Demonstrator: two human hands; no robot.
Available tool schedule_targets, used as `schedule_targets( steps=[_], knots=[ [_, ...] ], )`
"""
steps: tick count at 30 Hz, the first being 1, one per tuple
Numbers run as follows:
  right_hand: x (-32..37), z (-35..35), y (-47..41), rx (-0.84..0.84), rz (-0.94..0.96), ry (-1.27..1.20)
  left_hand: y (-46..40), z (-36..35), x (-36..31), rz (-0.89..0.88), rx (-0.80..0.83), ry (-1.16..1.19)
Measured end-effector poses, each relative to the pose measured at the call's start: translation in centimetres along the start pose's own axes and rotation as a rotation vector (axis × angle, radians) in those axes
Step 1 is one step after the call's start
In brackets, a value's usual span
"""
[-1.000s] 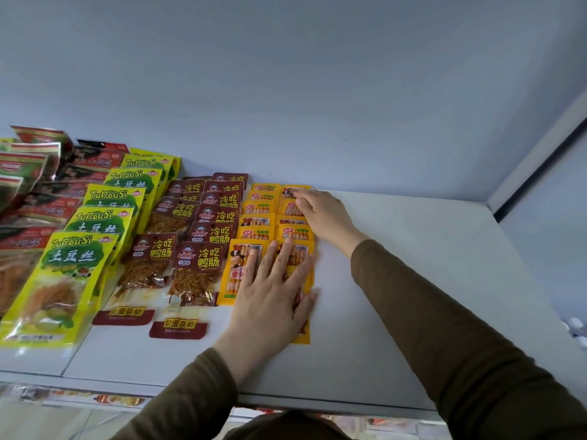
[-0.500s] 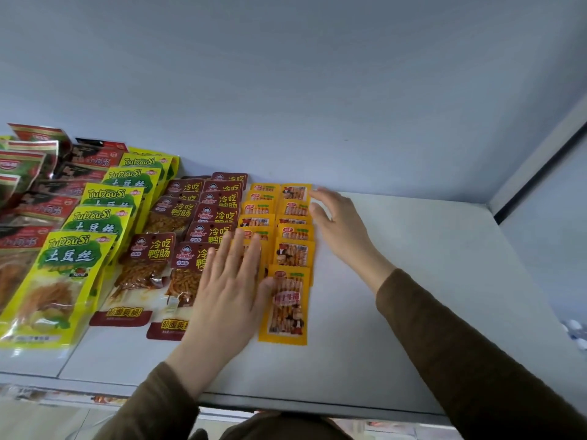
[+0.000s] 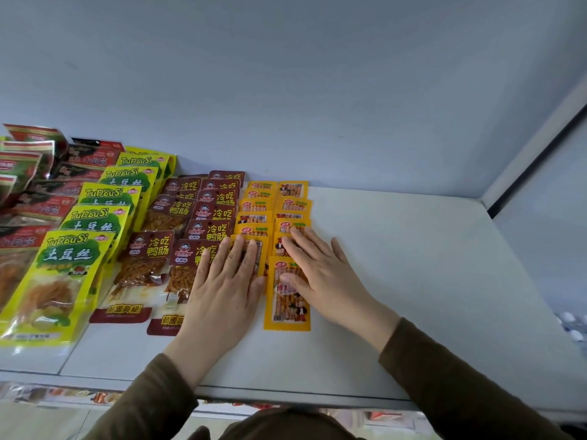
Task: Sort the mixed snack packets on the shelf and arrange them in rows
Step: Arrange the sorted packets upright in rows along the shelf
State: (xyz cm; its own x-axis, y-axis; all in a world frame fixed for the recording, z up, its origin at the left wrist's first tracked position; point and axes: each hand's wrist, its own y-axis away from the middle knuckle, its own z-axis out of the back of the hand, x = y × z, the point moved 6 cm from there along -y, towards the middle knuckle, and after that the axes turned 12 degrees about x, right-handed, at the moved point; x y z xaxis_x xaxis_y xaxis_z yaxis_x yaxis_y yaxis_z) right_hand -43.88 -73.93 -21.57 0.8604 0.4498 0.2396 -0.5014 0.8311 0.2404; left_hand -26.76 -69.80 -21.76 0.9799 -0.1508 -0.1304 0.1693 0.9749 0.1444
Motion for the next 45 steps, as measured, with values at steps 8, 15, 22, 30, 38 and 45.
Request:
schedule_targets(
  steps=[8, 15, 22, 30, 38, 45],
  knots=[
    [-0.1, 0.3, 0.1, -0.033, 0.02, -0.124, 0.1, 2.3, 2.2, -0.022, -0.094, 0.235],
    [0.9, 0.6, 1.0, -0.133, 0.064, -0.14, -0.7, 2.6, 2.6, -0.068, -0.032, 0.187],
    [0.9, -0.6, 1.0, -0.049, 0.012, -0.03, -1.4, 1.1, 1.2, -0.138, 0.073, 0.051],
    [0.8, -0.5, 0.5, -0.124, 0.027, -0.122, -1.7, 2.6, 0.8, -0.141, 0.007, 0.118],
    [-0.1, 1.2, -1.4, -0.055, -0.024, -0.067, -5.6, 2.1, 0.4, -0.172, 0.096, -0.028],
    [-2.5, 3.7, -2.8, -0.232, -0.026, -0.57, -7.2, 2.9, 1.4, -0.178, 0.082, 0.073]
  ],
)
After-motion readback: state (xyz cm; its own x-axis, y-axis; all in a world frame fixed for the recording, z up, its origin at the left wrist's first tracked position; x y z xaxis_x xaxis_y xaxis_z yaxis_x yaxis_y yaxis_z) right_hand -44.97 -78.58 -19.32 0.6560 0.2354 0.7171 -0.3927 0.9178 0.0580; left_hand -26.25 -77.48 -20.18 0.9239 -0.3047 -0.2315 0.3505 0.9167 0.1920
